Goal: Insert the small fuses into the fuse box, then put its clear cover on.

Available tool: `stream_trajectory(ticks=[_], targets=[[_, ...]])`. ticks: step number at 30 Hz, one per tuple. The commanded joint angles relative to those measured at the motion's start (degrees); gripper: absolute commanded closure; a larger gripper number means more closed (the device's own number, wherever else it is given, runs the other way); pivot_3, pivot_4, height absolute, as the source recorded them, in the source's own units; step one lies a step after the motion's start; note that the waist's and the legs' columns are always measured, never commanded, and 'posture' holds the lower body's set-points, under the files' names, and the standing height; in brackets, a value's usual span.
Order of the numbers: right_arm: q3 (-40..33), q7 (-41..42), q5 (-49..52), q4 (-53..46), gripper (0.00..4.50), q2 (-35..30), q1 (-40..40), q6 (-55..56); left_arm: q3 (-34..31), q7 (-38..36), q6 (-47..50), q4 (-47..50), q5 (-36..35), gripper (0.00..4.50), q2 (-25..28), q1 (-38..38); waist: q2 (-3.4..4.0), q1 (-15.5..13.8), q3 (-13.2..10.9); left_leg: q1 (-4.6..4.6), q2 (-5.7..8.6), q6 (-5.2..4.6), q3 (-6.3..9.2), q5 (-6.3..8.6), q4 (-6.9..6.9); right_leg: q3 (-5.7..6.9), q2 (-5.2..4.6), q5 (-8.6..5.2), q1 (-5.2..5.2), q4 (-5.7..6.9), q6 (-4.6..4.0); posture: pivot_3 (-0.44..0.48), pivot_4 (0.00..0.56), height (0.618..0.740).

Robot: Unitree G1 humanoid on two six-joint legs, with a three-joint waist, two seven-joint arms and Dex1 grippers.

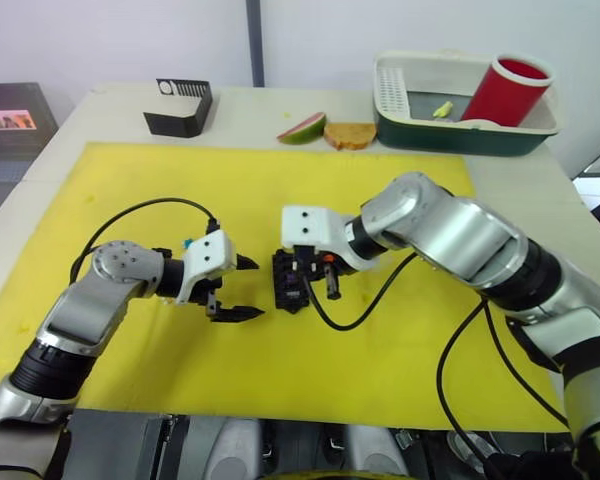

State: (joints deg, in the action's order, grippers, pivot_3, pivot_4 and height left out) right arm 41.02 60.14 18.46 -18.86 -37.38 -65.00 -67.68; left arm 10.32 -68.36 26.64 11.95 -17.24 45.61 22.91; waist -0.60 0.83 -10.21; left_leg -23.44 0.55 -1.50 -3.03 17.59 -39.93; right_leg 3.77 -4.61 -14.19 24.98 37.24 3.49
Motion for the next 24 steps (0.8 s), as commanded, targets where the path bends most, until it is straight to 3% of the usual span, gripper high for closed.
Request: stream_trajectory(ticks=[1,24], targets=[[-0.1,0.1,-0.5,-1.3,4.47,0.5,-1.5,0.1,-0.6,0.1,-0.4,1.6,-0.2,0.0,0.3,0.4,0.0,0.0,0.0,0.0,0.0,0.0,0.0,0.0,0.0,0.0,0.0,0.0,0.0,0.0,0.0,0.0,0.15,0.74],[3.1,1.0,-5.3,-0.4,4.47,-0.1,-1.2,3.6,-0.5,0.2,-0.2,2.2,-0.4,0.0,0.2,0.0,0.0,0.0,0.0,0.0,0.0,0.0,0.0,0.0,0.0,0.0,0.0,0.0,0.0,0.0,0.0,0.0,0.15,0.74]])
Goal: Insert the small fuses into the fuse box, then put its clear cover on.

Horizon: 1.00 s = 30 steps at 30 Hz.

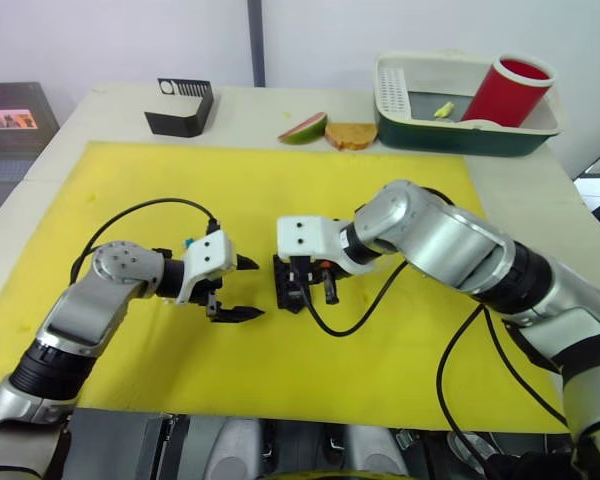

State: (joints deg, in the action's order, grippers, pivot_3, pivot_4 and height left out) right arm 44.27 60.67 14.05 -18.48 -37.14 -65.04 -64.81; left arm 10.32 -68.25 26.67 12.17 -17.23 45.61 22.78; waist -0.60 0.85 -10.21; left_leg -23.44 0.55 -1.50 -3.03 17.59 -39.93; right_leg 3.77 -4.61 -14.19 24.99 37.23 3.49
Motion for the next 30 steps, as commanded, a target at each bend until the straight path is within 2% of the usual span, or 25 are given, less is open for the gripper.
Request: stream_trajectory(ticks=[1,30], targets=[[0.0,0.7,-1.0,-0.9,4.47,-0.4,-1.1,0.7,-0.5,0.2,-0.2,2.1,-0.4,0.0,0.2,0.1,0.0,0.0,0.0,0.0,0.0,0.0,0.0,0.0,0.0,0.0,0.0,0.0,0.0,0.0,0.0,0.0,0.15,0.74],[4.4,4.0,-6.2,0.8,4.47,-0.1,1.2,4.2,0.2,3.1,0.9,2.0,-0.4,0.0,-2.9,0.9,0.0,-0.1,0.0,0.0,0.0,0.0,0.0,0.0,-0.01,0.01,0.01,0.0,-0.02,0.0,0.0,0.0,0.15,0.74]])
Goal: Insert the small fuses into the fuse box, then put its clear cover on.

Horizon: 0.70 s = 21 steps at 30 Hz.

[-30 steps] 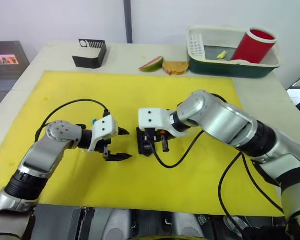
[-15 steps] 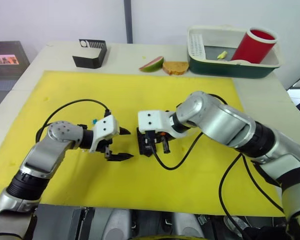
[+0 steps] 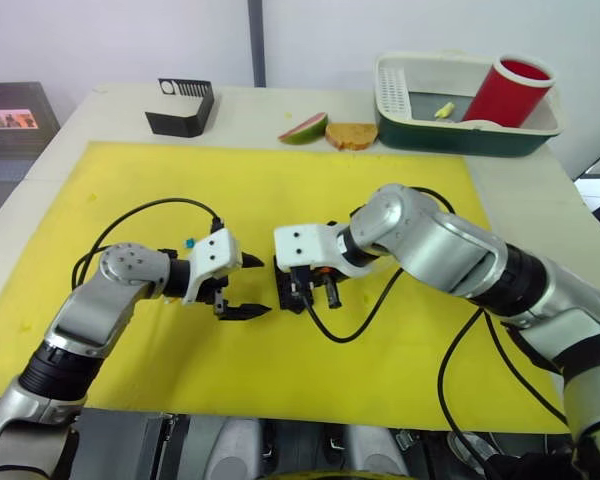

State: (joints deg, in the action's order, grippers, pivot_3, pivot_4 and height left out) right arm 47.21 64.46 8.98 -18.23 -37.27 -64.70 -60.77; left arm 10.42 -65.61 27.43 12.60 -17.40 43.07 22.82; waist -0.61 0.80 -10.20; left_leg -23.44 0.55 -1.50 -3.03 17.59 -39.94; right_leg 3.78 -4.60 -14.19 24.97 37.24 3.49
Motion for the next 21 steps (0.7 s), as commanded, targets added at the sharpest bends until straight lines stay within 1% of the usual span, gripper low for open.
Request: stream_trajectory(ticks=[1,8,11,18,21], targets=[[1.5,0.2,-1.3,0.5,4.47,0.1,1.0,0.1,0.2,0.6,0.1,1.5,-0.2,0.0,-0.5,0.9,0.0,0.0,0.0,0.0,0.0,0.0,0.0,0.0,0.0,0.0,0.0,0.0,0.0,0.0,0.0,0.0,0.15,0.74],[1.3,0.4,-2.6,-0.3,4.47,-0.4,2.1,1.0,0.2,0.6,0.0,1.0,0.1,0.0,-0.9,1.4,-0.01,0.0,0.0,0.04,0.0,0.0,0.0,0.0,-0.01,0.0,0.01,0.0,-0.06,0.0,0.0,0.0,0.15,0.74],[0.0,1.1,-1.6,-0.4,4.47,-0.1,1.5,-0.6,0.3,0.3,0.0,0.8,0.2,0.0,-0.8,1.4,-0.01,0.0,0.0,0.05,0.0,0.0,0.01,0.0,-0.01,0.0,0.01,0.0,-0.05,0.0,0.0,0.0,0.15,0.74],[-0.8,1.1,-2.0,0.3,4.47,0.4,0.9,-0.5,0.3,0.2,-0.2,0.6,0.5,0.0,-0.9,1.4,-0.01,0.0,0.0,0.04,0.0,0.0,0.0,0.0,-0.02,0.0,0.01,0.0,-0.06,0.0,0.0,0.0,0.15,0.74],[-0.9,1.1,-2.1,0.4,3.53,0.6,0.9,-0.5,0.2,0.1,-0.2,0.7,0.5,0.0,-0.8,1.3,-0.01,0.0,0.0,0.04,0.0,0.0,0.01,0.0,-0.02,0.0,0.01,0.0,-0.05,0.0,0.0,0.0,0.15,0.74]])
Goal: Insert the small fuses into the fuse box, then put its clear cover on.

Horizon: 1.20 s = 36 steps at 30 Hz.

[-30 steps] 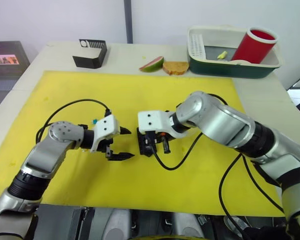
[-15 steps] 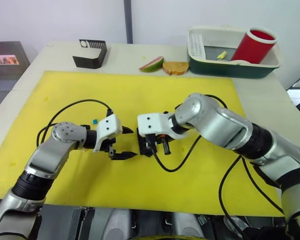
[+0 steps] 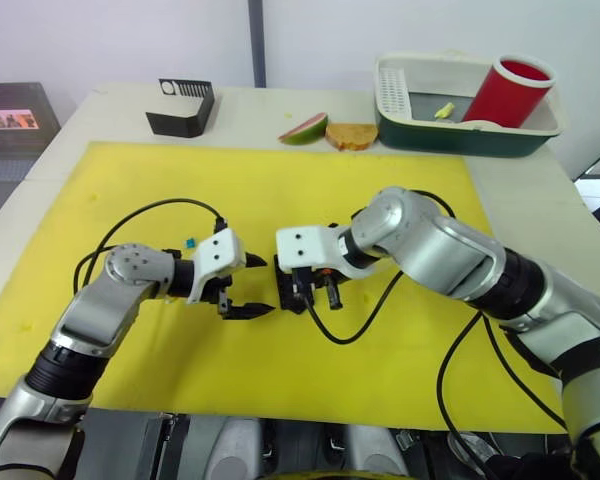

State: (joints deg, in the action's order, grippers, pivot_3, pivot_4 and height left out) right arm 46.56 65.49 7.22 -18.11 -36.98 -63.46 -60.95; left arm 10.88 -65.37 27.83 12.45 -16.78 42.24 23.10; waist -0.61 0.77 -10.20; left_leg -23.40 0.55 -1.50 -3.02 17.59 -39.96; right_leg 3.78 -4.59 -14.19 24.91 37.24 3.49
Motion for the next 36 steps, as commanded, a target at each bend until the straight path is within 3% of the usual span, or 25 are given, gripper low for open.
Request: stream_trajectory(ticks=[1,16,20,23,26,31,34,35,36], targets=[[-0.4,-0.1,-0.4,0.4,3.03,0.4,-0.5,-0.3,-0.3,-0.1,-0.7,0.9,-0.1,0.0,0.1,1.0,0.0,0.0,0.0,0.0,0.0,0.0,0.0,0.0,0.0,0.0,0.0,0.0,0.0,0.0,0.0,0.0,0.15,0.74],[-4.1,0.4,0.8,1.2,3.03,0.8,-2.8,-0.2,-0.3,0.0,-1.3,-0.1,0.2,0.0,0.0,1.5,0.0,0.0,0.0,-0.01,0.0,0.0,0.0,0.0,0.0,0.0,0.0,0.0,0.01,0.0,0.0,0.0,0.15,0.74],[-9.1,0.4,3.3,0.3,3.03,0.8,-2.2,0.0,-0.4,0.0,-1.6,-0.6,0.3,0.0,0.0,1.6,0.0,0.0,0.0,-0.02,0.0,0.0,0.0,0.0,0.0,0.0,0.0,0.0,0.02,0.0,0.0,0.0,0.15,0.74],[-17.4,-2.7,6.6,-1.0,3.03,2.5,3.1,0.6,-0.7,0.0,-1.6,-0.7,0.2,0.0,0.2,1.7,-0.02,0.0,0.0,-0.02,0.0,0.0,0.0,0.0,0.0,0.0,0.0,0.0,0.01,0.0,0.0,0.0,0.15,0.74],[-19.6,0.1,8.1,-2.9,3.03,0.3,8.6,8.4,-1.0,0.0,-1.6,-0.9,0.2,0.0,0.3,1.8,-0.03,-0.2,0.0,-0.02,0.0,0.02,0.0,-0.01,0.0,0.0,-0.01,0.0,-0.01,-0.01,0.0,0.0,0.15,0.74],[-23.4,-2.0,9.5,-1.6,3.03,0.5,15.6,11.6,-1.1,0.0,-1.6,-1.0,0.1,0.0,0.5,1.7,-0.02,0.1,0.0,-0.02,0.01,0.0,0.0,0.0,-0.01,0.0,-0.01,0.0,-0.02,-0.02,0.01,0.0,0.15,0.74],[-24.6,-3.6,9.9,-1.3,3.9,1.9,18.6,14.8,-1.1,0.1,-1.4,-0.8,0.0,0.0,0.5,1.7,-0.01,0.0,0.0,0.0,-0.01,0.0,0.01,0.0,0.01,0.01,0.02,0.0,-0.02,0.0,0.0,0.0,0.15,0.74],[-25.1,-3.8,10.5,-1.3,4.38,2.4,19.3,15.2,-1.0,0.1,-1.4,-0.8,0.0,0.0,0.4,1.7,-0.01,0.0,0.0,0.0,-0.01,0.0,0.01,0.0,0.01,0.0,0.02,0.0,-0.02,0.0,0.0,0.0,0.15,0.74],[-25.5,-4.0,10.9,-1.3,4.45,2.8,19.8,15.4,-1.0,0.1,-1.4,-0.8,0.0,0.0,0.5,1.8,-0.01,0.0,0.0,0.0,0.0,0.0,0.0,0.0,0.0,0.0,0.02,0.0,-0.02,0.0,0.01,0.0,0.15,0.74]])
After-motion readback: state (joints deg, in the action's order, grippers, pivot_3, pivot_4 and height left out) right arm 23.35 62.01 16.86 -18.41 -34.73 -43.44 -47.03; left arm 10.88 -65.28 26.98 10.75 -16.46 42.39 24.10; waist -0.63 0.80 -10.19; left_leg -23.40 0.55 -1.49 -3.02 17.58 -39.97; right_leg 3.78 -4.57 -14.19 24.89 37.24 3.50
